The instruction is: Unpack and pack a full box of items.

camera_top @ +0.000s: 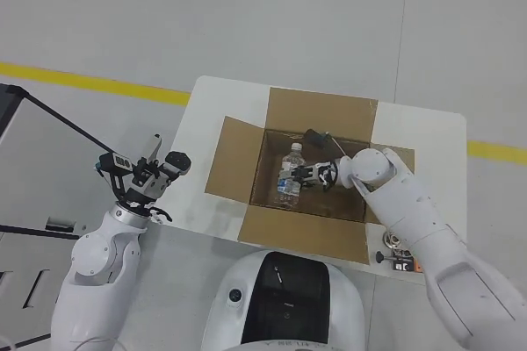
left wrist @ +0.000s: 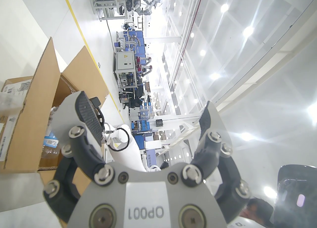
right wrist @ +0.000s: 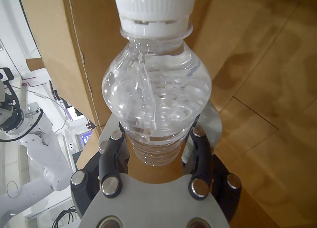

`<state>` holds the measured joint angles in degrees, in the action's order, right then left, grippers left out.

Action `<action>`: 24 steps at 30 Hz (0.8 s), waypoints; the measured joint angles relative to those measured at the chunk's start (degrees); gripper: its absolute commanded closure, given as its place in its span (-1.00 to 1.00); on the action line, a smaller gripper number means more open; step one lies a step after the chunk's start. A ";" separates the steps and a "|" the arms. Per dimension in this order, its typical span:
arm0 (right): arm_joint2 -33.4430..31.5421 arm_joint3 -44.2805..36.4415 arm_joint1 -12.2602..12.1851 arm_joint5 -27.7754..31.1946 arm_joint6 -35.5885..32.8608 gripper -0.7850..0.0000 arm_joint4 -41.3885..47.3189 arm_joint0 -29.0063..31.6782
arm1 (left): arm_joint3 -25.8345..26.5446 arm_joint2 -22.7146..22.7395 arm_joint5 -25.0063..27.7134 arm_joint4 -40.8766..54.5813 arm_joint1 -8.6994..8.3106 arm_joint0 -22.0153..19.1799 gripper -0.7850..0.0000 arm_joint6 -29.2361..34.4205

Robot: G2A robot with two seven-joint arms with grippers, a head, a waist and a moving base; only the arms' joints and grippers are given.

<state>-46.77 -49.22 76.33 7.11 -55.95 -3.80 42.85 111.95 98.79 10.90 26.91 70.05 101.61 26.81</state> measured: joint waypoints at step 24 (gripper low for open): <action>-17.19 -32.62 -6.95 -2.20 -1.84 -0.87 -5.45 14.08 | 0.00 0.00 0.00 0.00 0.00 0.00 -1.00 0.00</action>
<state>-63.95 -81.84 69.38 4.90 -57.78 -9.24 56.93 111.95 98.79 10.90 26.91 70.05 101.61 26.81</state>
